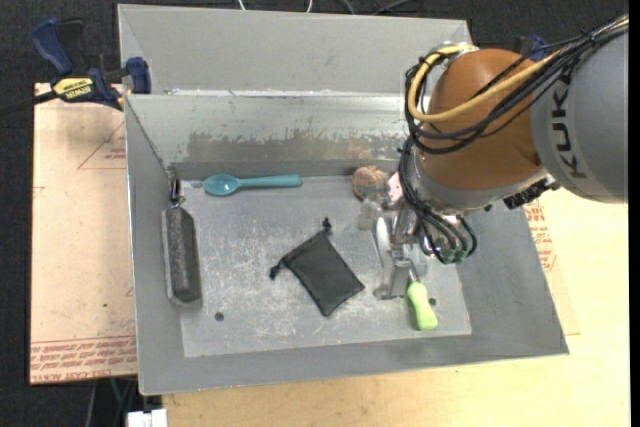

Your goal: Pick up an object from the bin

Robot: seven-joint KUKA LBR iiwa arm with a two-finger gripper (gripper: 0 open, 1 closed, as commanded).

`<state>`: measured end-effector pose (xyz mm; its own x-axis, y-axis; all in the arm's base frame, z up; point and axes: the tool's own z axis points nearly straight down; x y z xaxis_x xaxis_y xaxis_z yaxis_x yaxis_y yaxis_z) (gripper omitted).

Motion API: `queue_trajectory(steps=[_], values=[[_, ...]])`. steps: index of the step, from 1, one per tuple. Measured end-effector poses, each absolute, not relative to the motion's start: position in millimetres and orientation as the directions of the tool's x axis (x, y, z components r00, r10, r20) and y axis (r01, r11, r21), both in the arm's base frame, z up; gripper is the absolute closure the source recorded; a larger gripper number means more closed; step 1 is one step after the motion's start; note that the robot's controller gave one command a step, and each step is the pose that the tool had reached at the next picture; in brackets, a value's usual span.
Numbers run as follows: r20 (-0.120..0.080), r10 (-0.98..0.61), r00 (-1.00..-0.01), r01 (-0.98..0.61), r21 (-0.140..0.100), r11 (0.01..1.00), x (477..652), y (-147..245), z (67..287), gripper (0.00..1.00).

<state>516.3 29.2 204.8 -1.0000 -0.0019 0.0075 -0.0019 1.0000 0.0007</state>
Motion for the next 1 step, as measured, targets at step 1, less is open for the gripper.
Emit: queue_trajectory(steps=[1], values=[[-0.001, -0.001, -1.000, -0.001, 0.001, 1.000, 517.8, 29.1, 209.3, 0.00]])
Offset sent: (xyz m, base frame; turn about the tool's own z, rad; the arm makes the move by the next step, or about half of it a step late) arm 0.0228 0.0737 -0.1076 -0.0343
